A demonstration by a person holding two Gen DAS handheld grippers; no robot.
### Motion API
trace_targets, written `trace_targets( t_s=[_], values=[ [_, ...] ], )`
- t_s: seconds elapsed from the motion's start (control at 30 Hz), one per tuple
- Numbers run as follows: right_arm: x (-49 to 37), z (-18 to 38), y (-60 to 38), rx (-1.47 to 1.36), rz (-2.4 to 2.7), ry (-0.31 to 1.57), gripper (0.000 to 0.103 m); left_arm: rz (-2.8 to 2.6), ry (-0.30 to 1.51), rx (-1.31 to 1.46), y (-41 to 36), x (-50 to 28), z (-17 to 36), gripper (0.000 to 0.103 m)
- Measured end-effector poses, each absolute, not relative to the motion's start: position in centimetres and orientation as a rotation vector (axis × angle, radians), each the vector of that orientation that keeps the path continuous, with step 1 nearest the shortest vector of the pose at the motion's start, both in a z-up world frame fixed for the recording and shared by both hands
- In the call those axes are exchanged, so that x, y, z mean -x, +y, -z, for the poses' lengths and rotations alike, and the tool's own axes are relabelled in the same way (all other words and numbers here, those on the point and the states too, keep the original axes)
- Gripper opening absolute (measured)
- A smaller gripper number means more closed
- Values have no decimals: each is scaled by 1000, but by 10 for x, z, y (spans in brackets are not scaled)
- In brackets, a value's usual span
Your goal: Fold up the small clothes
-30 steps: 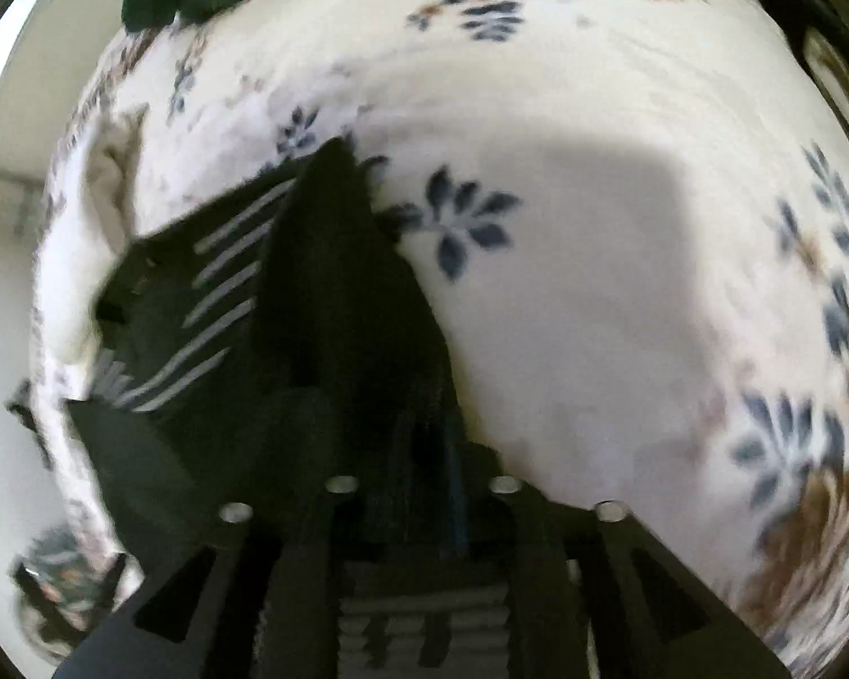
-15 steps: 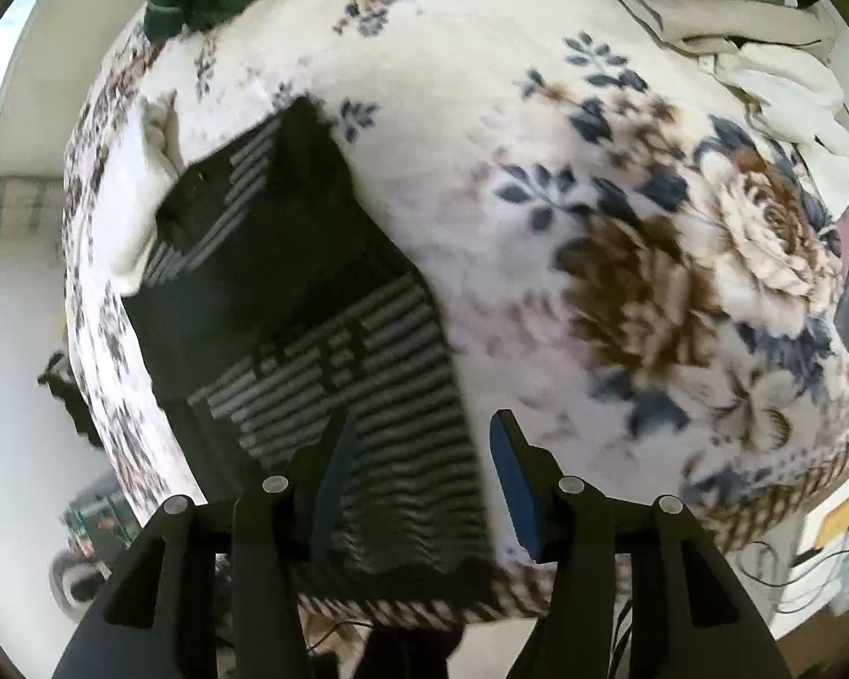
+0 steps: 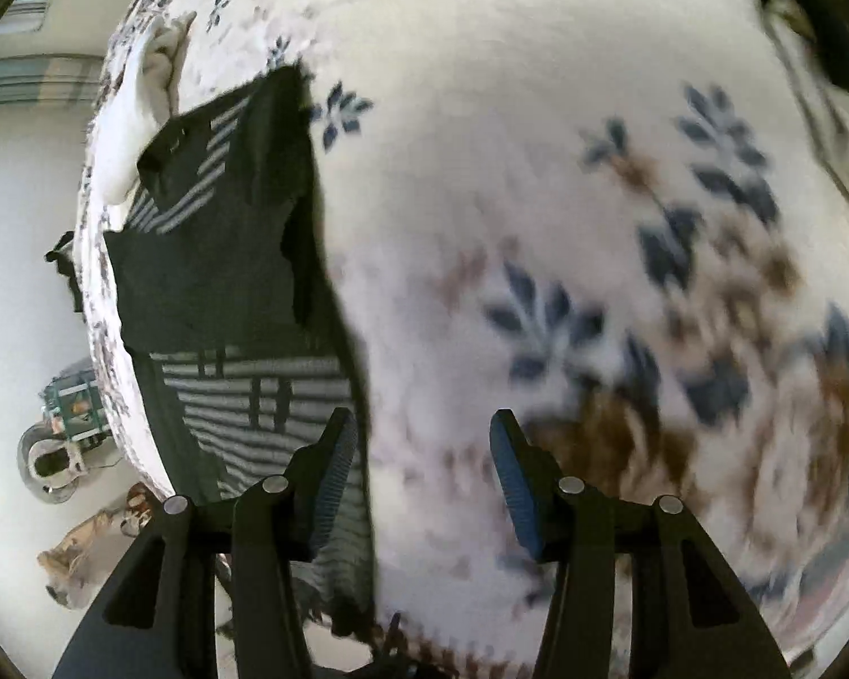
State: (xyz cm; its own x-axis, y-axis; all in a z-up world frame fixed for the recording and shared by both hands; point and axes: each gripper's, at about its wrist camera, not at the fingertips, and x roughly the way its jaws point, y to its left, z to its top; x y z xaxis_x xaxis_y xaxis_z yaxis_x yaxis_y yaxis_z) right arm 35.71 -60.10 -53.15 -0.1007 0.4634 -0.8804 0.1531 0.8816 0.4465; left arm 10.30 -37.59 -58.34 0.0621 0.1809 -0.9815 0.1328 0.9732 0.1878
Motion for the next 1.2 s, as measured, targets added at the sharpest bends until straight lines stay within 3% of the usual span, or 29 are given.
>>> trace_targets(
  t_s=[0.03,0.1,0.2,0.5,0.53,0.57,0.6,0.7,0.83,0.93,1.03,1.13,1.17,1.2],
  values=[
    [-368,537,-602,-494,-293,1661,52,-42,1491,-223,-374,-104,581,52],
    [-399,551,-600,-547,-340,1637,51,-53,1447,-210,-373,-102,572,24],
    [-449,571,-589,-620,-394,1606,52,-48,1417,-236,-373,-98,560,12],
    [-562,637,-510,-742,-499,1637,52,-52,1397,-206,-371,-98,532,8],
    [-565,640,-505,-755,-511,1640,49,-46,1404,-196,-373,-97,533,7],
    [-568,639,-498,-748,-522,1624,13,-45,1410,-187,-381,-96,537,7],
    [-567,636,-492,-719,-525,1600,8,-43,1410,-179,-383,-96,536,7],
    [-567,619,-480,-520,-470,1562,7,-27,1408,-171,-399,-93,534,7],
    [-579,614,-489,-478,-406,1551,6,-43,1429,-144,-402,-89,545,7],
    [-580,631,-482,-450,-404,1617,7,-93,1443,-84,-387,-89,540,13],
    [-581,625,-476,-418,-439,1674,18,-145,1449,24,-372,-75,520,13],
    [-569,612,-481,-377,-477,1700,47,-156,1424,89,-369,-49,499,40],
    [-562,608,-487,-384,-492,1708,53,-148,1422,97,-370,-42,497,56],
    [-556,605,-494,-390,-493,1715,54,-141,1426,85,-372,-37,498,66]
  ],
)
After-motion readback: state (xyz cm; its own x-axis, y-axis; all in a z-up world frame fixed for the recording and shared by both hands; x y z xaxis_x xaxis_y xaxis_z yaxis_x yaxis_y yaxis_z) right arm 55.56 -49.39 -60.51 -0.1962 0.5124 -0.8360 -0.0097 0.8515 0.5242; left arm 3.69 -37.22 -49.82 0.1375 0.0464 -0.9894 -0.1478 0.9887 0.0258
